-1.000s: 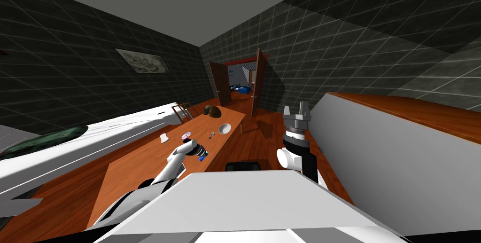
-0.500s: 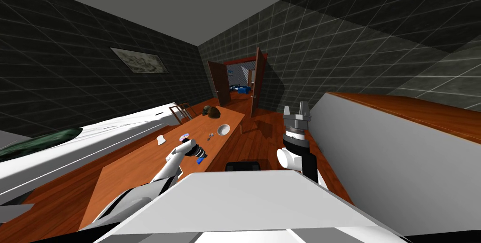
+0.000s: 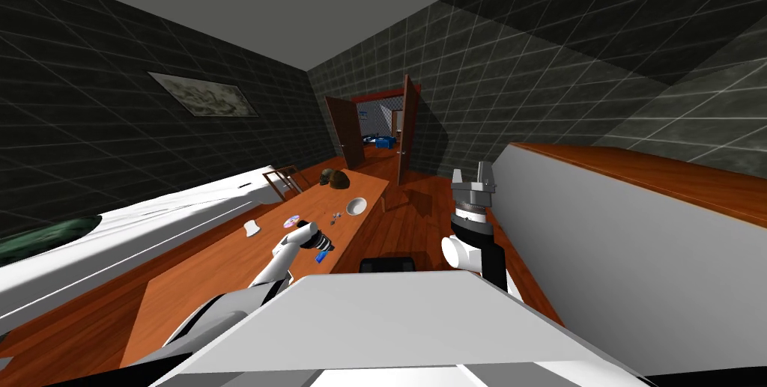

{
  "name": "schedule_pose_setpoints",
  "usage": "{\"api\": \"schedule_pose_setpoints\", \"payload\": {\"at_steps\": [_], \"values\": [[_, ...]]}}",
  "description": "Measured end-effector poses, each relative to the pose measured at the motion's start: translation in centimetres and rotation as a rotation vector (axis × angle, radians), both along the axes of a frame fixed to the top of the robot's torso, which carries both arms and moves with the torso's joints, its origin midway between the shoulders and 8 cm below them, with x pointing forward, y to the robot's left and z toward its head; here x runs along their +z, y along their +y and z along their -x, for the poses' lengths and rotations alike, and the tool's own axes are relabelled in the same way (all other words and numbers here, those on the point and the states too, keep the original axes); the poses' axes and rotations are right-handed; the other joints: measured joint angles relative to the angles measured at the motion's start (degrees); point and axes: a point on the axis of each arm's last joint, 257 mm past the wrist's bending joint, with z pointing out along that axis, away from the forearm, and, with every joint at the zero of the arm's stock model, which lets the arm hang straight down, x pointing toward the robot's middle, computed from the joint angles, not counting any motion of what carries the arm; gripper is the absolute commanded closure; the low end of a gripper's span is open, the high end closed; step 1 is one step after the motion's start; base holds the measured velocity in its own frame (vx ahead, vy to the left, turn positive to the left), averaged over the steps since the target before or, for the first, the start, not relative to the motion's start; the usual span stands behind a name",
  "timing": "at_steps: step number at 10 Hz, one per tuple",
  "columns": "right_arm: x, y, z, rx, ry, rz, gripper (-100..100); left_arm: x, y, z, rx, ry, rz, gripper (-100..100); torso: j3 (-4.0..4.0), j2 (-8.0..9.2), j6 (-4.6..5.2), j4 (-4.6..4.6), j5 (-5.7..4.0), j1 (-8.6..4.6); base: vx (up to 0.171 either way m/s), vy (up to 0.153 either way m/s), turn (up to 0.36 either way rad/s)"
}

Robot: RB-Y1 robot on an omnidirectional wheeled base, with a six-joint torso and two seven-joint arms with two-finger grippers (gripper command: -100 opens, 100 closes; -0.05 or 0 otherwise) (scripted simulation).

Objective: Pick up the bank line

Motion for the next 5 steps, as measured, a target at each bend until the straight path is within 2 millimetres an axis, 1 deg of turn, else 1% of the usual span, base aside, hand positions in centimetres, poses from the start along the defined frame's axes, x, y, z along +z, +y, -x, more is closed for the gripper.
{"api": "schedule_pose_setpoints", "payload": {"at_steps": [3,4,5], "values": [[0.0,0.0,0.0,0.000,0.000,0.000,0,-0.8,-1.1,-0.2,0.024,0.000,0.000,-100,-0.03,-0.05,0.00,-0.01,-0.03,-0.12,-0.041,0.057,-0.071],[0.0,0.0,0.0,0.000,0.000,0.000,0,-1.0,-1.5,-0.3,0.031,-0.001,0.000,-100,-0.02,-0.05,0.01,-0.01,-0.03,-0.13,-0.019,0.024,-0.018],[0.0,0.0,0.0,0.000,0.000,0.000,0,-1.0,-1.6,-0.3,0.034,-0.002,0.000,100,-0.06,-0.12,-0.02,-0.02,-0.05,-0.21,0.000,0.000,0.000]]}}
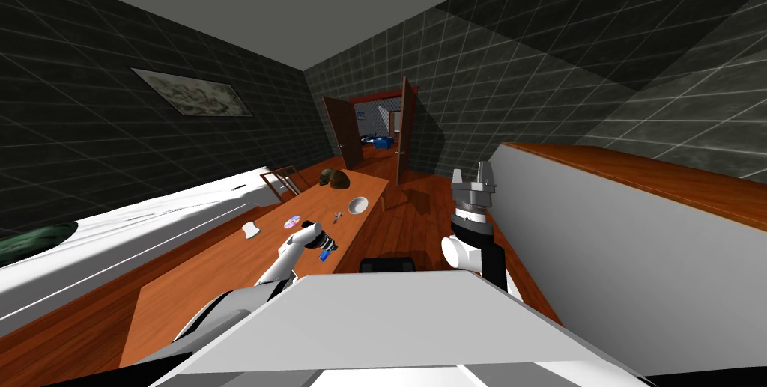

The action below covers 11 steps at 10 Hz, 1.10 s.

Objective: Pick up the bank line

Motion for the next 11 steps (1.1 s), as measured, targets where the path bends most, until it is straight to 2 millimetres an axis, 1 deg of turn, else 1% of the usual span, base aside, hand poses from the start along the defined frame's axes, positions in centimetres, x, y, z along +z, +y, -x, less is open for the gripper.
{"api": "schedule_pose_setpoints", "payload": {"at_steps": [4,5,6,9,11], "values": [[0.0,0.0,0.0,0.000,0.000,0.000,0,0.0,-0.1,0.0,0.000,0.002,0.002,100,-0.13,-0.21,0.01,-0.06,0.02,0.05,0.000,0.000,0.000],[0.0,0.0,0.0,0.000,0.000,0.000,0,0.0,-0.1,0.0,0.000,0.002,0.002,0,-0.14,-0.22,0.01,-0.06,0.02,0.05,0.000,0.000,0.000],[0.0,0.0,0.0,0.000,0.000,0.000,0,0.0,-0.1,0.0,0.000,0.001,0.002,100,-0.14,-0.22,0.01,-0.06,0.02,0.06,0.045,-0.051,0.146],[0.0,0.0,0.0,0.000,0.000,0.000,0,0.9,1.4,0.3,-0.025,0.002,-0.002,100,-0.27,-0.45,0.01,-0.11,-0.03,-0.29,0.057,-0.086,0.103],[0.0,0.0,0.0,0.000,0.000,0.000,0,1.6,2.4,0.3,-0.044,0.000,-0.001,100,-0.26,-0.44,0.00,-0.10,-0.07,-0.27,0.058,-0.089,0.107]]}}
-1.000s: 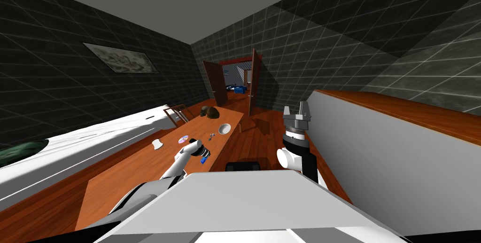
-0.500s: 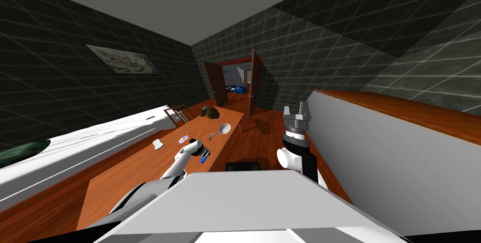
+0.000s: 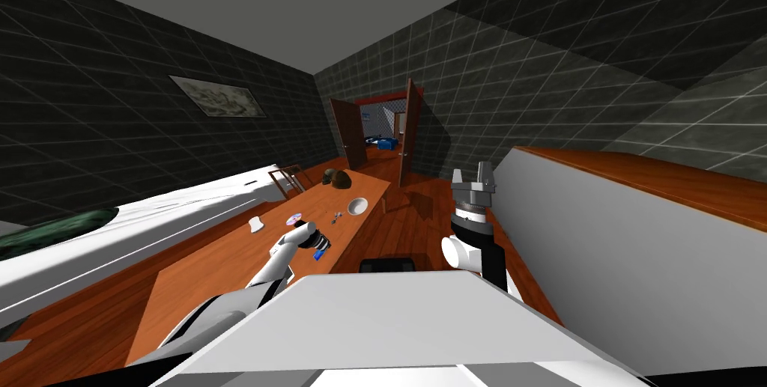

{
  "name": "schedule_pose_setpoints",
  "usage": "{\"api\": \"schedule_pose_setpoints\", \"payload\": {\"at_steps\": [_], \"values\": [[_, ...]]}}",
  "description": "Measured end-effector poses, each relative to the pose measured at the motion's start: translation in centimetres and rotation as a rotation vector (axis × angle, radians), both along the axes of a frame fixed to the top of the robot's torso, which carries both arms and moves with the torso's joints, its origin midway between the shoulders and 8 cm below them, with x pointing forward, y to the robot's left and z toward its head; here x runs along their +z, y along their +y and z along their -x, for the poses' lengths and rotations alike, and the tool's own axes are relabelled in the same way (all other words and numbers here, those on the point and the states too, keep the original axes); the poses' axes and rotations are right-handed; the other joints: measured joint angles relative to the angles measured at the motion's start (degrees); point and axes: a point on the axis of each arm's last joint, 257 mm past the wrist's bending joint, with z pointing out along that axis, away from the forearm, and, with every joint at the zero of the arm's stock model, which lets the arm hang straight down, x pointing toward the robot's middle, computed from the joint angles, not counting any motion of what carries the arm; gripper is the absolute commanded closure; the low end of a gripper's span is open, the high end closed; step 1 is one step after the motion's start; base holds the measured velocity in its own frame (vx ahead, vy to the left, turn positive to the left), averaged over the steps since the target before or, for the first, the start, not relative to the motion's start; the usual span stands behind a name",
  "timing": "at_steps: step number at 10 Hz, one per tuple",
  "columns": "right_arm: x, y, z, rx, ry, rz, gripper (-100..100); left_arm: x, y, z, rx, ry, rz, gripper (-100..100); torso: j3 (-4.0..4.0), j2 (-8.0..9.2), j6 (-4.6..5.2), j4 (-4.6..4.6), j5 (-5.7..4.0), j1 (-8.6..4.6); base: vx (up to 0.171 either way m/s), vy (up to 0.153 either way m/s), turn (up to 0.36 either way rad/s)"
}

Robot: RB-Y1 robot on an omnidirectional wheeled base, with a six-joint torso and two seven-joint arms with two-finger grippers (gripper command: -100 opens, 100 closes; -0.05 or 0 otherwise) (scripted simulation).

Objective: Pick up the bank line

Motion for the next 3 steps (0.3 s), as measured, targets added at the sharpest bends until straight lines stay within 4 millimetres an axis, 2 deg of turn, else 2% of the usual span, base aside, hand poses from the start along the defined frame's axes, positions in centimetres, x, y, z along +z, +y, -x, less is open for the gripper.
{"api": "schedule_pose_setpoints", "payload": {"at_steps": [1,2,3], "values": [[0.00,0.00,0.00,0.000,0.000,0.000,0,0.41,0.45,0.22,-0.012,-0.001,-0.002,100,0.00,0.01,0.03,0.00,0.01,-0.03,0.040,-0.075,0.084],[0.00,0.00,0.00,0.000,0.000,0.000,0,0.77,0.69,0.27,-0.022,-0.001,-0.002,100,0.02,0.05,0.04,0.01,0.02,0.02,0.016,-0.031,0.018],[0.00,0.00,0.00,0.000,0.000,0.000,0,0.81,0.70,0.30,-0.025,0.001,-0.001,0,0.06,0.11,0.05,0.01,0.07,0.17,0.003,-0.007,-0.004]]}}
